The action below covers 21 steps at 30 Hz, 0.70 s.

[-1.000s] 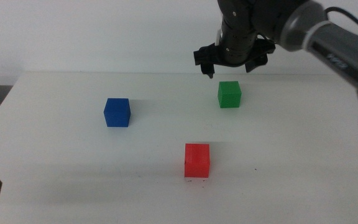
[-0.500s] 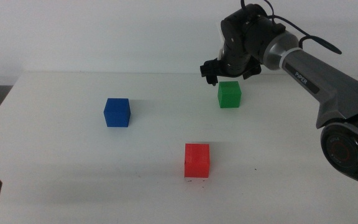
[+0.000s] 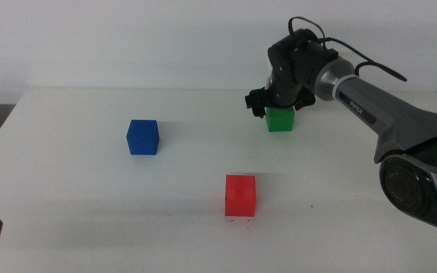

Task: Stack red cubes first, then green, then blue cubes in a specific spot.

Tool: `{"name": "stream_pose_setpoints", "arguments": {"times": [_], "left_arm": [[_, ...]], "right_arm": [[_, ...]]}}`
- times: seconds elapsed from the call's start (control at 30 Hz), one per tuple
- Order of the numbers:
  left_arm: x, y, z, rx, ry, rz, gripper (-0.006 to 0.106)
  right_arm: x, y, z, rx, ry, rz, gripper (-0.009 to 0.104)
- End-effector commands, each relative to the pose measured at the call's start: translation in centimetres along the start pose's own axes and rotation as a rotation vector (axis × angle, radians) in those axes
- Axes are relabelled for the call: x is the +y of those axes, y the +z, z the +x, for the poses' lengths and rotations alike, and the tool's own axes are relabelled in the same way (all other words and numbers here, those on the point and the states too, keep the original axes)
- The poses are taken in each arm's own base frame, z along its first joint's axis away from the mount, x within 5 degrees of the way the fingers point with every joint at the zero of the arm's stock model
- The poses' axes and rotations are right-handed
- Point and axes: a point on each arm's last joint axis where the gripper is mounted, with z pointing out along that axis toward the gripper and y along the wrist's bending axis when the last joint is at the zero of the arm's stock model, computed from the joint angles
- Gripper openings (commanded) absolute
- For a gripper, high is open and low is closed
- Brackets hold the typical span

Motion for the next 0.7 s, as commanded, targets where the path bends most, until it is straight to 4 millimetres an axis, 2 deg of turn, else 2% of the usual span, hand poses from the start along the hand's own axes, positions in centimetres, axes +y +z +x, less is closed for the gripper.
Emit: {"name": "stream_pose_setpoints", "arguments": {"times": [0.0, 0.07, 0.17, 0.23, 0.3, 0.37, 0.43, 0.53, 0.63, 0.67], "left_arm": [[0.0, 0.0, -0.1, -0.016, -0.014, -0.002, 0.094], [0.0, 0.0, -0.1, -0.016, -0.014, -0.002, 0.094], [0.0, 0.0, -0.1, -0.016, -0.014, -0.002, 0.094], [0.0, 0.0, -0.1, -0.016, -0.014, -0.002, 0.094], [0.0, 0.0, -0.1, -0.016, -0.014, -0.002, 0.094], [0.0, 0.0, -0.1, -0.016, -0.014, -0.002, 0.094], [0.0, 0.0, -0.1, -0.016, -0.014, -0.002, 0.094], [0.0, 0.0, -0.1, -0.016, -0.014, -0.002, 0.094], [0.0, 0.0, -0.1, -0.016, -0.014, -0.002, 0.094], [0.0, 0.0, -0.1, -0.016, -0.014, -0.002, 0.094]], "right_arm": [[-0.4, 0.5, -0.1, -0.012, 0.003, 0.002, 0.086], [-0.3, 0.9, -0.1, -0.017, 0.009, 0.002, 0.068], [-0.3, 1.2, 0.0, -0.021, 0.041, -0.001, 0.024], [-0.4, 0.1, -0.3, -0.022, 0.062, 0.006, 0.001], [0.0, -2.4, -0.5, -0.018, 0.097, 0.037, -0.001], [0.6, -6.2, -0.1, -0.013, 0.088, 0.085, 0.002], [2.0, -10.3, 1.5, -0.024, 0.044, 0.101, 0.004], [4.6, -15.6, 4.7, -0.124, 0.037, 0.012, 0.004], [6.4, -18.5, 7.5, -0.158, 0.084, -0.016, 0.004], [6.7, -18.9, 8.1, -0.145, 0.101, -0.014, 0.004]]}}
